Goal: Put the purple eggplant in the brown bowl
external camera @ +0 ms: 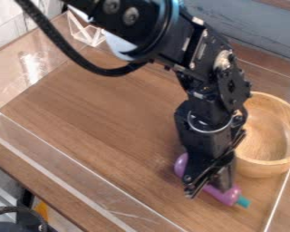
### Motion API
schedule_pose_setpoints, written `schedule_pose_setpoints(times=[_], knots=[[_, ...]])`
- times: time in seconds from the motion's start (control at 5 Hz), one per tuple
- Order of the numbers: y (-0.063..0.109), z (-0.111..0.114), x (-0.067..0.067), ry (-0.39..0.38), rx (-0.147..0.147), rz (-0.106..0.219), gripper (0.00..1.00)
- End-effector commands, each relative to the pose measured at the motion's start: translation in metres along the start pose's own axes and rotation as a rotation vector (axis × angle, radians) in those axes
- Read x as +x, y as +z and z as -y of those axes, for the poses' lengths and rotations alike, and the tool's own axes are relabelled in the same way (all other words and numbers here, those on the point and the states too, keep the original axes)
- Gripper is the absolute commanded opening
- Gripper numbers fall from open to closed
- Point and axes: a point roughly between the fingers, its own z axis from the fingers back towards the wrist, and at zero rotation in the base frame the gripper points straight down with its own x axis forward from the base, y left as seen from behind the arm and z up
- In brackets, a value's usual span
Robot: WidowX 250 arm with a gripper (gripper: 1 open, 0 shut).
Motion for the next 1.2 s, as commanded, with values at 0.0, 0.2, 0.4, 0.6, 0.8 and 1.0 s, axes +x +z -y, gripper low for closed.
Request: schedule_pose_setpoints(times=[0.0,0.2,0.4,0.6,0.8,1.0], knots=[[0.017,0.011,-0.006,-0.014,-0.056,-0.01,0.0],[0.024,0.012,-0.008,-0.012,-0.058,-0.012,0.0],[0.03,0.013,-0.009,-0.011,-0.062,-0.014,0.0],[0.035,0.013,-0.011,-0.011,-0.063,-0.012,0.0],[0.04,0.012,-0.012,-0.012,-0.064,-0.007,0.0],[0.044,0.012,-0.013,-0.011,-0.066,-0.003,0.0]])
